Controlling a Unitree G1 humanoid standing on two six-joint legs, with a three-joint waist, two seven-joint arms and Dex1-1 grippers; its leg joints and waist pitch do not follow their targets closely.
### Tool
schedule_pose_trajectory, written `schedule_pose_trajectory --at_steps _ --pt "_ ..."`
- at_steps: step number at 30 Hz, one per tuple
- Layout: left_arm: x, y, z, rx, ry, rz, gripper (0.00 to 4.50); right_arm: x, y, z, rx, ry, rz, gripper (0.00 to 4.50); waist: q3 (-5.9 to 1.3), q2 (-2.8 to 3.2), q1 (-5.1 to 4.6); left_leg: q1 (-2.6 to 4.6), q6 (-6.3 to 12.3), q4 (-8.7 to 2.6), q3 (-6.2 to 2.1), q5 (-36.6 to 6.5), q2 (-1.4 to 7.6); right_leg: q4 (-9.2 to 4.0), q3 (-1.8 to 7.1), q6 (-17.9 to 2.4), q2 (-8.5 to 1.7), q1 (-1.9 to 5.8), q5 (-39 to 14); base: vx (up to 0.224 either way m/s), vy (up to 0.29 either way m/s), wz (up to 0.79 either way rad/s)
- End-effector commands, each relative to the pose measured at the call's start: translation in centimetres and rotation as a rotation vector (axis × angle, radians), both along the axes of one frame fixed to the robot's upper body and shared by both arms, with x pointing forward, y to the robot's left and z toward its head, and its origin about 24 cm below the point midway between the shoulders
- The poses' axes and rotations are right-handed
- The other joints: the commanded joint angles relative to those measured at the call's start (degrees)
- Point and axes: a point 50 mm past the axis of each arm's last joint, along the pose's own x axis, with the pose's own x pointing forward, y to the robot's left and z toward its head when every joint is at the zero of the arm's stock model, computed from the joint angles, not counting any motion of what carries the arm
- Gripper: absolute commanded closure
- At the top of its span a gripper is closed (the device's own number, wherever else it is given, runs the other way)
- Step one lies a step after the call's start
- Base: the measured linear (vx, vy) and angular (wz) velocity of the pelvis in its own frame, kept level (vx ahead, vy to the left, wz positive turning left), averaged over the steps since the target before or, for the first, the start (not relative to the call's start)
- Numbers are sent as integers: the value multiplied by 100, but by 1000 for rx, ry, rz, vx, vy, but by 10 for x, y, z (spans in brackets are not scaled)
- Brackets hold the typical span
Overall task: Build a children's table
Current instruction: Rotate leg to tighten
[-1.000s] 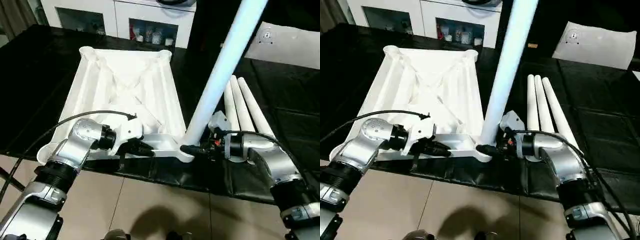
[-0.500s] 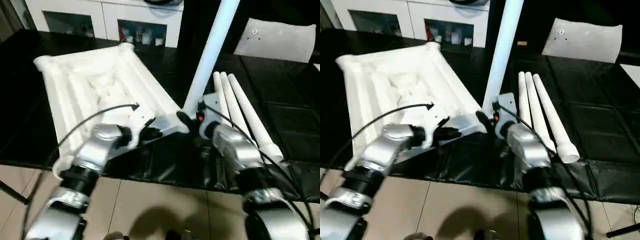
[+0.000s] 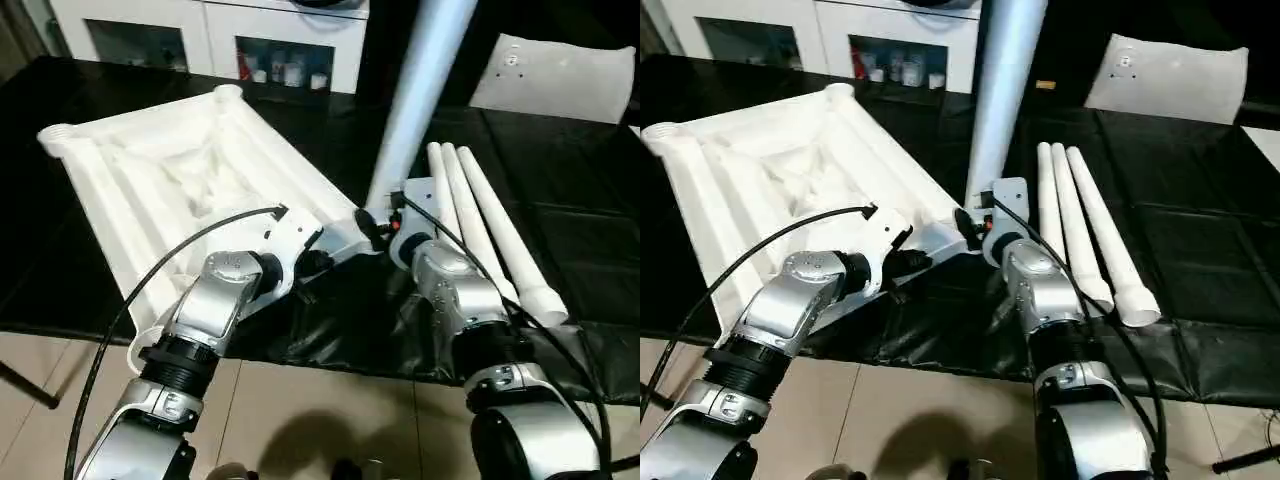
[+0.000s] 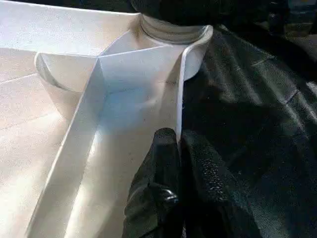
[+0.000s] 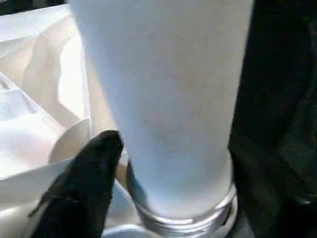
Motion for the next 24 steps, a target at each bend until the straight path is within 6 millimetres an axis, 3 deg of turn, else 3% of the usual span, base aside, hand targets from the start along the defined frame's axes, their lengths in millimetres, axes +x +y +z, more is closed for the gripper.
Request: schedule_pose_trajectory --at_steps 1,3,5,6,8,16,21,24 --pt "8 -20 36 -69 -191 -40 450 -18 44 -18 58 86 217 62 -437 22 10 -21 709 -352 -180 -107 484 -373 503 -680 -712 434 -1376 0 0 0" --pt "7 -16 33 -44 -198 -66 450 -18 36 -15 55 56 228 57 -435 -1 5 -32 742 -348 -185 -116 470 -391 500 -623 -720 444 -1453 0 0 0" --pt "6 -11 31 -30 -201 -91 450 -19 26 -11 58 29 241 41 -444 14 13 -15 783 -340 -178 -103 463 -407 500 -572 -713 436 -1489 0 0 0" --pt "6 -2 29 -11 -201 -137 450 -22 7 -6 50 -14 272 27 -436 25 34 -12 845 -343 -186 -41 465 -415 493 -520 -692 432 -1445 0 0 0" --pt "5 3 29 -5 -198 -158 450 -24 -3 -3 38 -29 292 11 -436 14 26 -10 895 -343 -184 -60 476 -389 501 -513 -688 422 -1407 0 0 0" --pt "-1 28 22 60 -160 -364 450 -37 -57 15 -101 -112 482 3 -449 -8 91 -1 808 -334 -170 -195 453 -441 491 -357 -693 425 -1831 0 0 0" --pt "-7 37 20 69 -127 -515 450 -41 -75 32 -187 -158 600 3 -459 -1 182 15 860 -335 -176 -97 480 -419 483 -408 -686 404 -1696 0 0 0" --pt "-10 41 20 92 -109 -598 450 -43 -79 36 -273 -170 692 3 -484 -3 251 32 785 -324 -165 -114 485 -401 488 -421 -694 403 -1700 0 0 0"
